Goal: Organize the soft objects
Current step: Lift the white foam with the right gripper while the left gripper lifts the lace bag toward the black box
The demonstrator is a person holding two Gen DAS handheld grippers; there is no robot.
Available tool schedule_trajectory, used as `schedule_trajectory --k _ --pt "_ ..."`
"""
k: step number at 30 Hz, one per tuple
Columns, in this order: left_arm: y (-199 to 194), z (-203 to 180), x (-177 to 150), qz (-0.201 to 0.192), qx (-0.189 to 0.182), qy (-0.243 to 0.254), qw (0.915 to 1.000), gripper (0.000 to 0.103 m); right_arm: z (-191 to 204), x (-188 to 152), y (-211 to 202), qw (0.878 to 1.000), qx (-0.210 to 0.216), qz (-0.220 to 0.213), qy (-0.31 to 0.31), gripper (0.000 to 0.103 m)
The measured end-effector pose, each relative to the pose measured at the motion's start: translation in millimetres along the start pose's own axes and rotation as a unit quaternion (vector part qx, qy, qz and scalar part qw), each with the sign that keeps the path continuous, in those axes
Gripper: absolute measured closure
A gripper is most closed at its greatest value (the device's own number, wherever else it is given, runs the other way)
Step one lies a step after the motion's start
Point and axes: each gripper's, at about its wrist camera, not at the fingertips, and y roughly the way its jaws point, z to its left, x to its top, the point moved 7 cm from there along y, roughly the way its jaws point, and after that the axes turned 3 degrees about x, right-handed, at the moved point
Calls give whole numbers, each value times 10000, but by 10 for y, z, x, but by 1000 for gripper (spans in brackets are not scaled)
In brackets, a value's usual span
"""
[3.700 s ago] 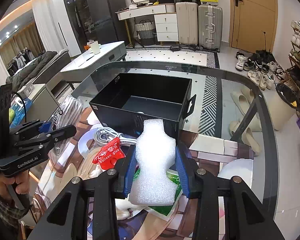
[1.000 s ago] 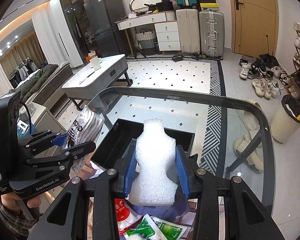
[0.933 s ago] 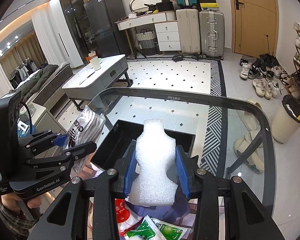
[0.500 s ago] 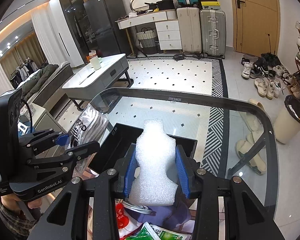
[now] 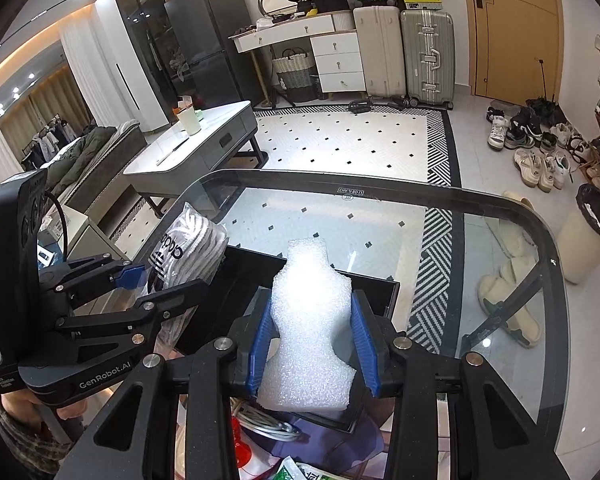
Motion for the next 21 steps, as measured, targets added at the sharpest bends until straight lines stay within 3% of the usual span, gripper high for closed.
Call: schedule_trajectory --k 21 --pt "359 -123 -21 309 -65 7 9995 69 -105 -36 397 9995 126 283 99 65"
